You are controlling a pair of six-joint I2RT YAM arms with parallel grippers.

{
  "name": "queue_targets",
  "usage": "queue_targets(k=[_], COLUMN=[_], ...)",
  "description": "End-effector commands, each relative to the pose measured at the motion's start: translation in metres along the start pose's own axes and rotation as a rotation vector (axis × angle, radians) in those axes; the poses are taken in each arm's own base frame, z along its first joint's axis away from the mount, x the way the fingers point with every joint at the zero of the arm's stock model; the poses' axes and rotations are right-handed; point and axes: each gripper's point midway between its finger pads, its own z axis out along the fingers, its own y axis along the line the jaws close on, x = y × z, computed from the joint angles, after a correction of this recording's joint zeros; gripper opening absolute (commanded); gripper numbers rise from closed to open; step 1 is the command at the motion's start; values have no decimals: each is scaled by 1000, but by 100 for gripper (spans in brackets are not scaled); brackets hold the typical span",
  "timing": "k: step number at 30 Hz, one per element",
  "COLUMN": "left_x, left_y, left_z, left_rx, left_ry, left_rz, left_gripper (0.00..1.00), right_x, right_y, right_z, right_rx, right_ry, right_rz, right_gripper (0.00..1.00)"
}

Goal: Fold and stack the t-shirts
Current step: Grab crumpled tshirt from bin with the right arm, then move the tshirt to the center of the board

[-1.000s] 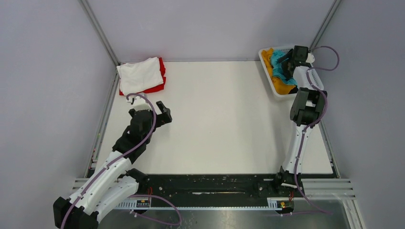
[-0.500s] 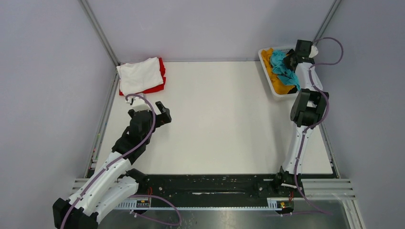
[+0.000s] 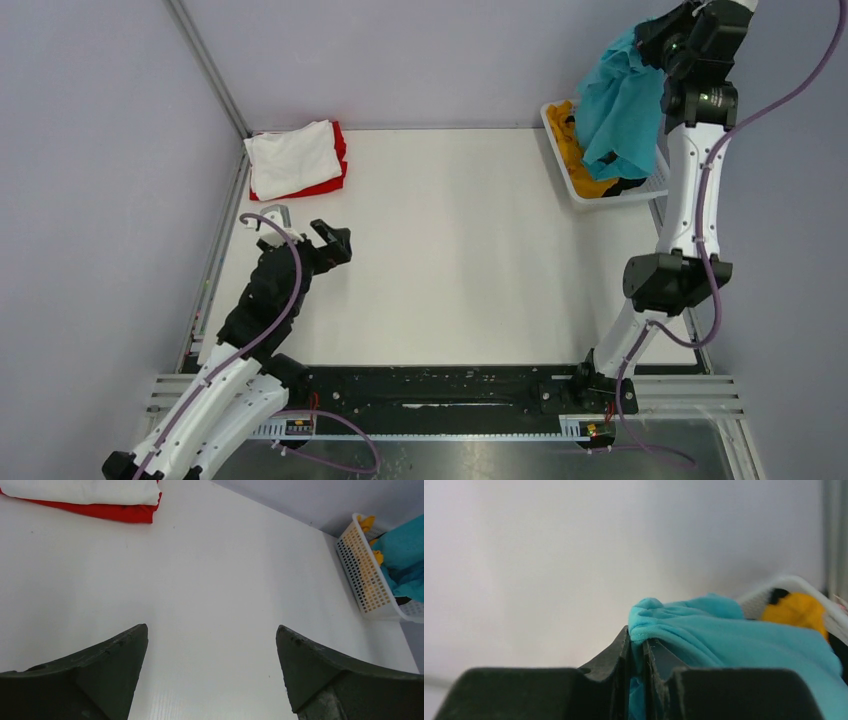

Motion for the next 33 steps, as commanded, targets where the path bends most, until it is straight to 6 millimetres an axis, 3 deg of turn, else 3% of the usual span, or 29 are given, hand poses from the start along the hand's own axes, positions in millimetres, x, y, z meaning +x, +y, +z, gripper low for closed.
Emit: queue_targets(k=[1,4,11,16,19,22,26,27,30,33], left_x=[-4,-5,-10,-16,-18,-19,-17,-15,-8,2], left_y=[-7,-6,5,17,19,23,25,25,23,22], left_z=[-7,-9,-15,-23,-27,-29,-27,-26,-19,-11], left_rx=[45,36,-33,-102,-108,-126,-141,-140,-141,-154], left_ry=[-17,-12,-6,-16,-21,-30,-29,-24,0,52], left_rz=[-50,-64,-78,-90,-95,-103,-110,-110,-100,-85], left_gripper=[99,99,99,99,99,99,99,99,99,99], right_x=[-9,13,45,63,75,101,164,175,246,318], right_y=[119,174,280,315,311,282,209,182,82,-30], right_z=[-93,-147,-263,-298,-293,-271,-236,-228,-192,-173], right_rx=[-400,-550,-983,-1109,-1083,-960,-732,-647,-362,-41], right_ry=[76,127,216,231,265,293,358,359,486,637], right_rz=[-111,-186,-224,-267,-274,-351,-419,-402,-294,-231], right_gripper=[0,0,0,0,0,0,0,0,2,29])
